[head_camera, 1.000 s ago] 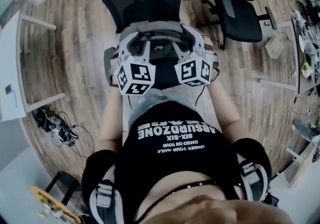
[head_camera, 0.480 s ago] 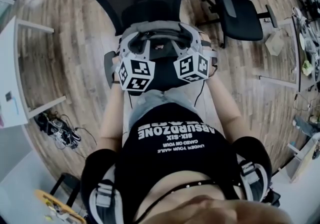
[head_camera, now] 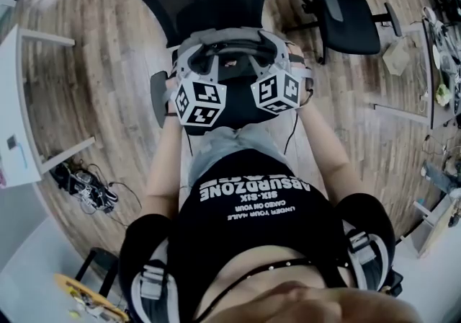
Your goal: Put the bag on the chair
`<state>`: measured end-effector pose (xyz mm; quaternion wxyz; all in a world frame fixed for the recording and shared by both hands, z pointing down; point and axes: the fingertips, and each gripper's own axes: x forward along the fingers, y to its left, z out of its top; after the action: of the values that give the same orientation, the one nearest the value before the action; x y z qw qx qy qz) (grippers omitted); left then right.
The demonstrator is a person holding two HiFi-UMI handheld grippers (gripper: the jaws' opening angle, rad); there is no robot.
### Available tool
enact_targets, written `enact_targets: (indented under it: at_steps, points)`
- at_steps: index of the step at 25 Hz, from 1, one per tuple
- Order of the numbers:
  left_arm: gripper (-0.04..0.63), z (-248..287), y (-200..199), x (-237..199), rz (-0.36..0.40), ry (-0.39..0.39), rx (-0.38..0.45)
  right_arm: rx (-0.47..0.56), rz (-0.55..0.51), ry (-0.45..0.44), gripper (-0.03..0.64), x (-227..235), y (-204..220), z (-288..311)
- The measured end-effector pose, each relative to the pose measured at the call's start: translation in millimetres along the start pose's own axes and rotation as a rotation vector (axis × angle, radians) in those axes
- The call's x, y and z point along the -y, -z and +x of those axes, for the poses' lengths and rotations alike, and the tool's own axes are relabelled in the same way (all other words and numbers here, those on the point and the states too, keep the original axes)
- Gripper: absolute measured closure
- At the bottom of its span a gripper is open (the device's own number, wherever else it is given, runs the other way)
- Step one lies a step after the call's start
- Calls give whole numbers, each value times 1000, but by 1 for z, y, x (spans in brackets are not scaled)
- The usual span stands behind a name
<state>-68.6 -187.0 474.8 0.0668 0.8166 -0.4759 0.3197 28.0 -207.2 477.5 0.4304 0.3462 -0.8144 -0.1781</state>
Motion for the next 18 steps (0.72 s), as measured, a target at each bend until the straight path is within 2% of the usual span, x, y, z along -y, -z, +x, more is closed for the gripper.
enact_targets:
  at_steps: [18]
  points:
    - [466,21,18,-2,20,23,-53,-41,-22,-7,391,-7,10,22]
